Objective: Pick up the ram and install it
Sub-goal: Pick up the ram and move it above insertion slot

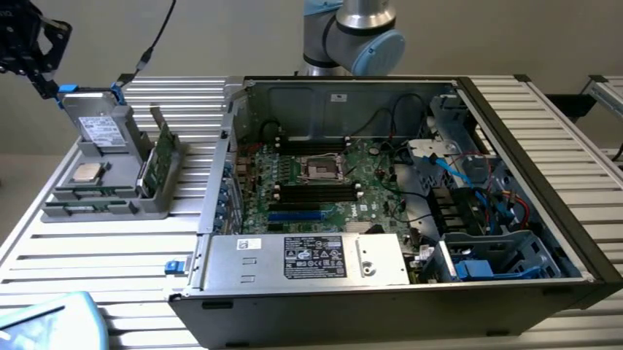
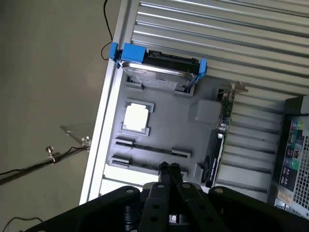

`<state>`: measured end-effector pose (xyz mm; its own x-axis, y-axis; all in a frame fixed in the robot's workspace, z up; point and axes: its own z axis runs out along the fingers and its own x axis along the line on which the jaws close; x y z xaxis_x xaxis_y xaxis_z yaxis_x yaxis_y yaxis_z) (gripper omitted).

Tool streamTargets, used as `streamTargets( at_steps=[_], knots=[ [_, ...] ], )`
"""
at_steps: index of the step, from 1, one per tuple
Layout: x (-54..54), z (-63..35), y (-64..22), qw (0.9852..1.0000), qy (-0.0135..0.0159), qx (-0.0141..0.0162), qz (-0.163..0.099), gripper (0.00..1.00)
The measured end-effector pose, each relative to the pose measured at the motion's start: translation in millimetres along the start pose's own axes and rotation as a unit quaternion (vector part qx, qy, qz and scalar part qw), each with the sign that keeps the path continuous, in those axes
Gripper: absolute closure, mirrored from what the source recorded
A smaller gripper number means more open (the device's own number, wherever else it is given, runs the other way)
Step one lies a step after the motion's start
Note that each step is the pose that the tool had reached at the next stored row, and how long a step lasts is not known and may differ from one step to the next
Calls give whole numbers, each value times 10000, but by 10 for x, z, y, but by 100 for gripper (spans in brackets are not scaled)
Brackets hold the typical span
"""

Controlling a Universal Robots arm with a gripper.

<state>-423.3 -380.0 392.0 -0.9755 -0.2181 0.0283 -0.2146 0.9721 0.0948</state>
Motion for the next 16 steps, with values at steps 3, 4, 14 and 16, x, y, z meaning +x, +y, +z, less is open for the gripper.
streamTargets(
  at_steps=[3,4,14,16],
  knots=[
    [0,14,-1,9996,83,-4,-267,89],
    [0,18,-1,9993,108,-6,-350,89],
    [-1,38,-4,9925,291,19,-1189,89],
    [-1,39,-4,9901,308,27,-1369,89]
  ],
)
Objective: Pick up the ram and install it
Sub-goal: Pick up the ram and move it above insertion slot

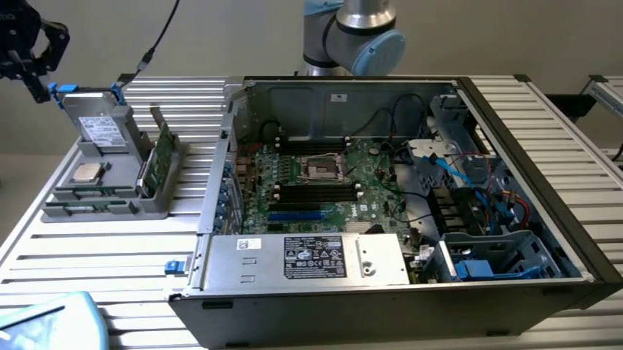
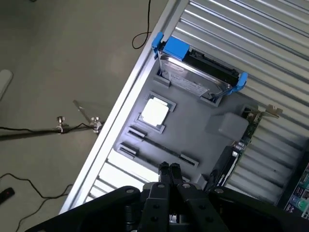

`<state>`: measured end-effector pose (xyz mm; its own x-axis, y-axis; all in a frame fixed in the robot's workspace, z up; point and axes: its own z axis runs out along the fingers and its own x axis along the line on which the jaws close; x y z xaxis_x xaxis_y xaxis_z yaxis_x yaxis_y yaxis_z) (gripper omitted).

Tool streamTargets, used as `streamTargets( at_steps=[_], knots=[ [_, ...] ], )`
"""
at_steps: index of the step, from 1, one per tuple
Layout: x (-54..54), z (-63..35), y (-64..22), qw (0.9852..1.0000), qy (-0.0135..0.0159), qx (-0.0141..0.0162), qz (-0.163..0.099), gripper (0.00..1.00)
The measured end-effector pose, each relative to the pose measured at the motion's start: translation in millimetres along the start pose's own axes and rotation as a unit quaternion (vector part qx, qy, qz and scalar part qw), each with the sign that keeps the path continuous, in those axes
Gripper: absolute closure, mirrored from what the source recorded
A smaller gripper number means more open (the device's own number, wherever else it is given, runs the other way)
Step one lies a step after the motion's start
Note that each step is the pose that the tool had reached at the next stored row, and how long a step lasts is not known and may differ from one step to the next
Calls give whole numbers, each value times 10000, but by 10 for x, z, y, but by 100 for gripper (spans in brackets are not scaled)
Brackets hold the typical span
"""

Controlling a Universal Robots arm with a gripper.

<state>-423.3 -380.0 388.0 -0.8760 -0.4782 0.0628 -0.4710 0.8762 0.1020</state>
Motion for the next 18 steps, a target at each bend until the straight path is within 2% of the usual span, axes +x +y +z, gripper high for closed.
streamTargets(
  at_steps=[5,9,14,18],
  knots=[
    [0,4,0,9990,44,30,-452,89],
    [0,7,-1,9969,47,68,-778,89],
    [0,12,-2,9929,79,99,-1184,89],
    [-1,16,-2,9883,111,119,-1514,89]
  ],
)
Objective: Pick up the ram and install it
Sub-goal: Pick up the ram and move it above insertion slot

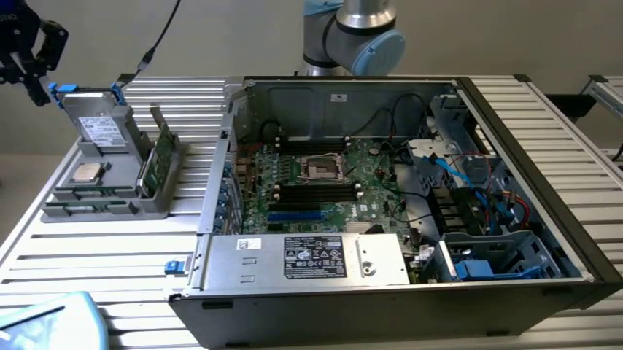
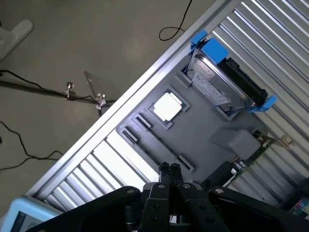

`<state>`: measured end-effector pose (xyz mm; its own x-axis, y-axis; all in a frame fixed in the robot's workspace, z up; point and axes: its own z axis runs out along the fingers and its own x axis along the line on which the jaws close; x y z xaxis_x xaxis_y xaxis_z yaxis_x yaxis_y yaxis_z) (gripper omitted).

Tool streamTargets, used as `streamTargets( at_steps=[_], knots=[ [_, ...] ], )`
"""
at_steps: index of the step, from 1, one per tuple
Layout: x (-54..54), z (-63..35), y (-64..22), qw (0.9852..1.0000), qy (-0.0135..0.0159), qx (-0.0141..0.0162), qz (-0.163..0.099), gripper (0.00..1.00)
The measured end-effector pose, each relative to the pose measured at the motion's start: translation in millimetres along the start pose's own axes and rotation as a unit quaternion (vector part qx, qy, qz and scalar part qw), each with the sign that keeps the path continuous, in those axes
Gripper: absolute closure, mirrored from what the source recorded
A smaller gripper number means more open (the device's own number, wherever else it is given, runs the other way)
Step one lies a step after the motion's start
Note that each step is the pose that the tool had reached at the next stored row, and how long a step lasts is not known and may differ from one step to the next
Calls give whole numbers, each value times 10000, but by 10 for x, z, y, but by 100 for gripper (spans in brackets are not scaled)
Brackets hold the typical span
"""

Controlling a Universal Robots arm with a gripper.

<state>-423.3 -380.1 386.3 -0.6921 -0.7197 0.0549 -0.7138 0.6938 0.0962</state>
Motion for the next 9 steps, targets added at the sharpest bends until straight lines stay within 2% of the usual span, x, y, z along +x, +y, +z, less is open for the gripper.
streamTargets(
  at_steps=[4,9],
  knots=[
    [0,5,0,9994,35,20,-332,89],
    [-1,8,0,9978,88,58,-661,89]
  ],
)
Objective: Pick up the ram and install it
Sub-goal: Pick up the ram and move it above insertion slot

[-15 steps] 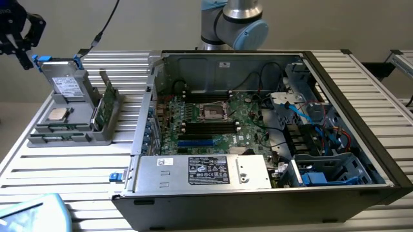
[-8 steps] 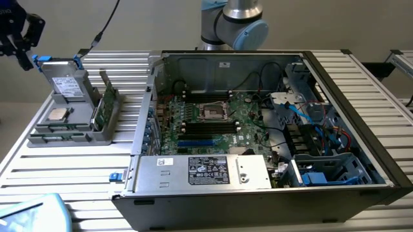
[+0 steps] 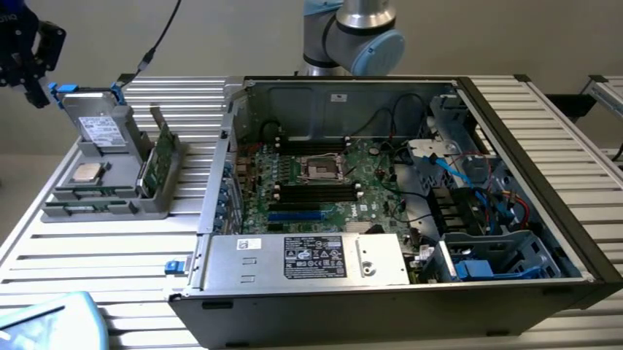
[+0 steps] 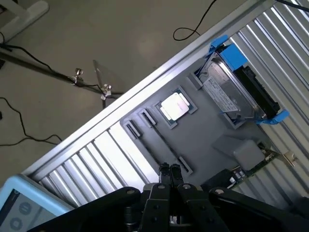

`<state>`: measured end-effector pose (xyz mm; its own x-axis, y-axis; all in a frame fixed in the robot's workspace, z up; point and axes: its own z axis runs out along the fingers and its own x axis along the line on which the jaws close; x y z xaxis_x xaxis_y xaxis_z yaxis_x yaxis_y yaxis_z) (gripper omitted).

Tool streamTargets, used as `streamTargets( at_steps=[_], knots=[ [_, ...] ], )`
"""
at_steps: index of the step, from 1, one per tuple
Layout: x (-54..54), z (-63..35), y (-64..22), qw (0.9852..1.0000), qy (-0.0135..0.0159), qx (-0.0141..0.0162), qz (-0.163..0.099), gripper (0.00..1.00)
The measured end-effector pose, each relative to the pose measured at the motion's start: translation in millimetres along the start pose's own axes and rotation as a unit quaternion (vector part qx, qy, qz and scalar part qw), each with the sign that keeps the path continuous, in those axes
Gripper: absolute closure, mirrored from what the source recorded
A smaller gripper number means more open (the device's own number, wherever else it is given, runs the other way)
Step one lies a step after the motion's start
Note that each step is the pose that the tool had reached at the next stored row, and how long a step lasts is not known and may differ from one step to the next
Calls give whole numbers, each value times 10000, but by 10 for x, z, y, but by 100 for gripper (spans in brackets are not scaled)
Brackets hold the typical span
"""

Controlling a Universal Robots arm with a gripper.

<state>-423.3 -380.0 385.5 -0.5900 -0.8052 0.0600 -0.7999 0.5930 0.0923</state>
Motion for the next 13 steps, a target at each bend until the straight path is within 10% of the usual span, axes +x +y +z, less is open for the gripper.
streamTargets(
  at_steps=[6,13],
  knots=[
    [0,4,0,9995,116,102,-262,89],
    [-1,12,-2,9978,68,342,-571,89]
  ],
)
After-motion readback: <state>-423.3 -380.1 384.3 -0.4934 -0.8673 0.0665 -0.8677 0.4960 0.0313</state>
